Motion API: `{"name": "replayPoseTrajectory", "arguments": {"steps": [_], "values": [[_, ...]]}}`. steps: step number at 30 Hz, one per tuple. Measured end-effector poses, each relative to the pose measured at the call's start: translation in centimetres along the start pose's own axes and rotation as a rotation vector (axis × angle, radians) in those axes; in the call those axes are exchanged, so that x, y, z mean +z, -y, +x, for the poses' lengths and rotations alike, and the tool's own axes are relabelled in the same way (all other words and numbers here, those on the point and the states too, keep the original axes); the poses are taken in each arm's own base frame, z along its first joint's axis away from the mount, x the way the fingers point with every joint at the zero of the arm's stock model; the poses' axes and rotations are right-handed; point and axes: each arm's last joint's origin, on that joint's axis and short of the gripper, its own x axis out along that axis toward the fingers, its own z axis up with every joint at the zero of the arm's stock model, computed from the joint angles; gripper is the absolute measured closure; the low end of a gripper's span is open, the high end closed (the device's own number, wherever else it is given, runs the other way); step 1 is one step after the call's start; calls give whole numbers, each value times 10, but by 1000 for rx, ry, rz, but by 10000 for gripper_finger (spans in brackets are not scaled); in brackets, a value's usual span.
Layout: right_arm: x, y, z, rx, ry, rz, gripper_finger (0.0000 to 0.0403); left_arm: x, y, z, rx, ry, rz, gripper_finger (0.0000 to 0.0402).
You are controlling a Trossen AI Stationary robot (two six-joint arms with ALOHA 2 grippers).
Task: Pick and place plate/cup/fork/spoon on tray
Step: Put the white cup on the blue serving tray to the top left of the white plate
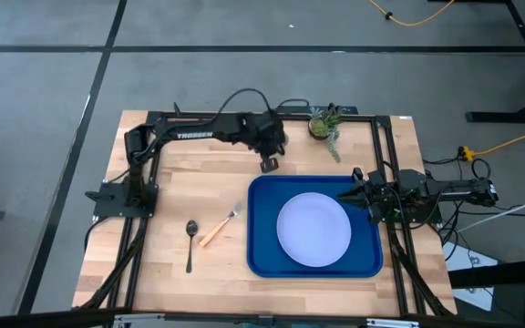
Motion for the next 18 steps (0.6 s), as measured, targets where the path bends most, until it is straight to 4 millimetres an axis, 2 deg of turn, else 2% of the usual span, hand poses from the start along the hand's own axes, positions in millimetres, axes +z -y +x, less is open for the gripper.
{"name": "replayPoseTrajectory", "arguments": {"steps": [6, 8, 13, 18], "values": [[0, 0, 0, -1, 0, -1, 338, 2, -8, 0, 24, 22, 59, 399], [0, 0, 0, -1, 0, -1, 338, 2, -3, 0, 43, 19, 99, 394], [0, 0, 0, -1, -1, -1, 338, 4, 16, -1, 268, -10, 190, 370], [0, 0, 0, -1, -1, -1, 338, 6, 31, -1, 239, 6, 216, 345]]}}
